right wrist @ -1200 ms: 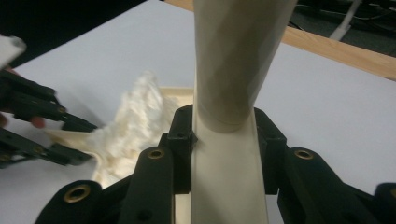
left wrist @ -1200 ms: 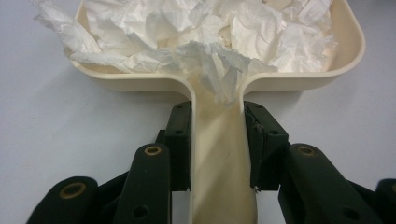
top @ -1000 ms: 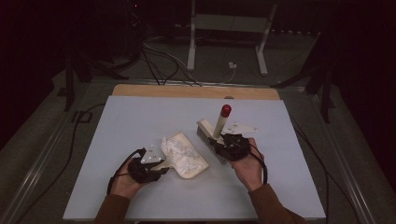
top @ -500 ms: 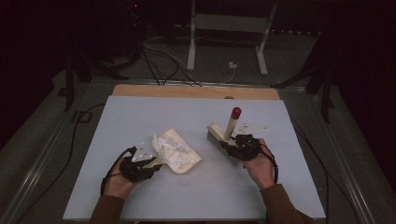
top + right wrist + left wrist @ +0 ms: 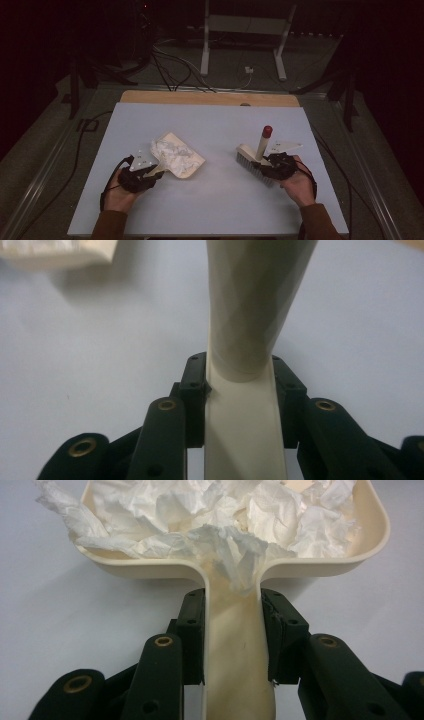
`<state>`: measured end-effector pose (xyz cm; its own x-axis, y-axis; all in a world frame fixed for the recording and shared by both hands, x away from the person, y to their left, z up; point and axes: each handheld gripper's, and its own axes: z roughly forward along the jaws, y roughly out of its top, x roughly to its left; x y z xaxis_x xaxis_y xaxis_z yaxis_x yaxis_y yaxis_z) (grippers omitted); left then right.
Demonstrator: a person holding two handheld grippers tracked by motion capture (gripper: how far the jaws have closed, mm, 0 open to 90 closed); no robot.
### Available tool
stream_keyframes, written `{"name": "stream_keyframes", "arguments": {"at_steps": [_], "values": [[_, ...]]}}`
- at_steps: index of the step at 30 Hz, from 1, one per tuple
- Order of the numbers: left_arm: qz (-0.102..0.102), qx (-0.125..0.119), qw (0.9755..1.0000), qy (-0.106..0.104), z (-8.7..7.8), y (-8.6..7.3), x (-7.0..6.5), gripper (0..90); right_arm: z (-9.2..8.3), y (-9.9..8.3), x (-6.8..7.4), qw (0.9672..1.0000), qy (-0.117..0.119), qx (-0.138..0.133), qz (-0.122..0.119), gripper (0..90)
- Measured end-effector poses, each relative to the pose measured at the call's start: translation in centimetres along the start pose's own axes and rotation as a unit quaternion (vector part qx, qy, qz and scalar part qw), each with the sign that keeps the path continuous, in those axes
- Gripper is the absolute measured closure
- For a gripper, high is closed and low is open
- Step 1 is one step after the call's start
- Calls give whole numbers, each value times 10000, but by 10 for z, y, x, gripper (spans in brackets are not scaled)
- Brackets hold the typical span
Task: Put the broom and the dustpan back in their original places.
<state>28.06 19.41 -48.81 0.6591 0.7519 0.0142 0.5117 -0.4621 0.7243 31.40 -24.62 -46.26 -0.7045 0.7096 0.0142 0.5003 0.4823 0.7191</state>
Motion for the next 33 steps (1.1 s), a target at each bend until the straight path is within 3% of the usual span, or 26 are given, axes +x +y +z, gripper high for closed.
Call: {"name": "stream_keyframes", "arguments": {"at_steps": [5, 10, 13, 17, 21, 25, 28, 33], "values": [[-138, -55, 9998, 155, -4, -4, 4, 670, 1, -5, -3, 9998, 172, -58, 0, 658], [-310, -98, 9990, 315, -9, -9, 9, 670, -9, 0, -2, 9990, 50, -434, 57, 587], [-430, -96, 9981, 442, -10, -12, 11, 670, -20, 8, -2, 9971, -85, -739, 180, 579], [-600, -104, 9961, 639, -11, -17, 12, 670, -29, 18, 1, 9948, -255, -951, 255, 598], [-751, -113, 9931, 896, -12, -20, 11, 670, -34, 26, 1, 9912, -424, -1167, 468, 642], [-926, -179, 9879, 1234, -12, -22, 8, 670, -35, 28, -1, 9887, -556, -1237, 642, 687], [-1156, -298, 9825, 1431, -10, -25, 4, 670, -34, 29, -4, 9889, -519, -1220, 675, 695], [-1276, -284, 9791, 1558, -5, -30, -3, 670, -38, 29, -4, 9913, -356, -1152, 525, 698]]}}
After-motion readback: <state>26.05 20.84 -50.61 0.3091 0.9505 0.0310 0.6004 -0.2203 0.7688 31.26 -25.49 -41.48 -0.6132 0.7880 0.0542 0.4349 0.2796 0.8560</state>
